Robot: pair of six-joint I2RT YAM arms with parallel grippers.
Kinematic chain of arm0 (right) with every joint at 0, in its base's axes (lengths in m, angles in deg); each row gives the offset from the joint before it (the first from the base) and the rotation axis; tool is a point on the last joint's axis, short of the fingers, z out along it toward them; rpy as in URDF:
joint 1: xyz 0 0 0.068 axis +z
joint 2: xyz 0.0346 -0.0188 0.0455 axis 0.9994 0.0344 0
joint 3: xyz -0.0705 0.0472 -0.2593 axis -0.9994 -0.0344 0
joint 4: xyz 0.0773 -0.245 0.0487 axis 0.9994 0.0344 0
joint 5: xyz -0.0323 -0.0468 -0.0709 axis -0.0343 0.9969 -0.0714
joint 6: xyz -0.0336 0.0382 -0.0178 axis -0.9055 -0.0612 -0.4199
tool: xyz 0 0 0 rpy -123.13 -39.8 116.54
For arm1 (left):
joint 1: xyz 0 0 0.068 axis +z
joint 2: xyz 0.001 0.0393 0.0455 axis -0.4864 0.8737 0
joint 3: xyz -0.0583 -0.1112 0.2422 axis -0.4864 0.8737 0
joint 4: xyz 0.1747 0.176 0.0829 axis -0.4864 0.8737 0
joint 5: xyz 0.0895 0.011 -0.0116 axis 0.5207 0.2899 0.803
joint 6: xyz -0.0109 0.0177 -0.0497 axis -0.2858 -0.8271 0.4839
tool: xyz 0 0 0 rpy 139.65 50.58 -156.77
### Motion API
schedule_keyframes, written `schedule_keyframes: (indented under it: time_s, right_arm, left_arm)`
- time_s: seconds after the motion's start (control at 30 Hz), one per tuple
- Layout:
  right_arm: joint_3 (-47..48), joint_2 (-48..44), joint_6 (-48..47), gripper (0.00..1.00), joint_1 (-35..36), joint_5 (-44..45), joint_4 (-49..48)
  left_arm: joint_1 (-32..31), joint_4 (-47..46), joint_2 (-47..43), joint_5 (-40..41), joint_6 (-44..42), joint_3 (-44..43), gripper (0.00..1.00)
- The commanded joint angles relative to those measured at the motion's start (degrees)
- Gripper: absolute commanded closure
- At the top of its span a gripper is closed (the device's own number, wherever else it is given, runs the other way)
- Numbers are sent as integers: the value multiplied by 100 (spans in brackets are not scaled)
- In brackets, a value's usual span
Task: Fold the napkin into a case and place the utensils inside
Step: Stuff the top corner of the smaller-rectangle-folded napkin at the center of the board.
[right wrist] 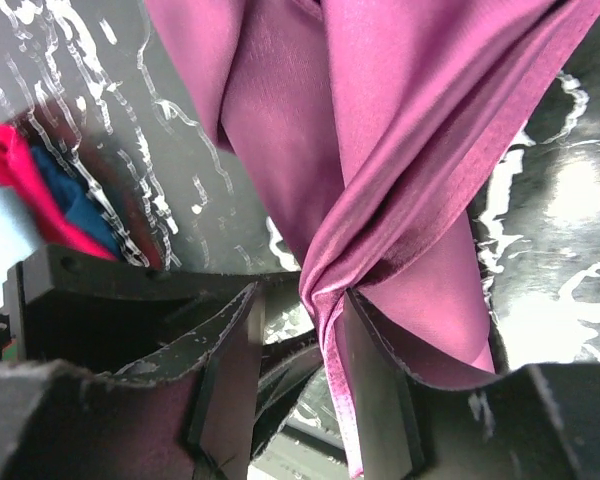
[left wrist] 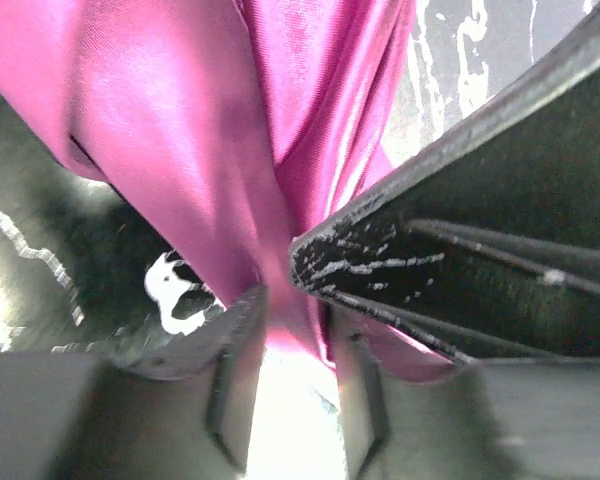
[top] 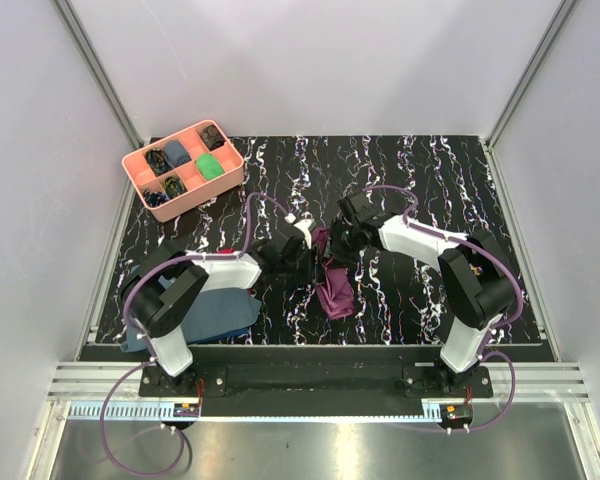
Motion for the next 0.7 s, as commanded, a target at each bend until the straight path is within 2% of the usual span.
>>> schedule_keyframes:
  time_s: [0.0,0.13,0.33,0.67]
  right_arm:
    - [161,-210,-32,53,67,-529,-303]
    - [20,-439,-67,51,23,-581,-312]
    - [-68,-291,-137,50,-30,-810,-399]
    - [-85,61,3,50,-30,-1100,-768]
  left_arm:
    - [0,420,-389,208,-282,84,50]
    - [0,535,-530,-37,-265,-31,41]
    - [0,614,-829,-179,-89,22,33]
    - [0,887,-1444,190,209,250,26]
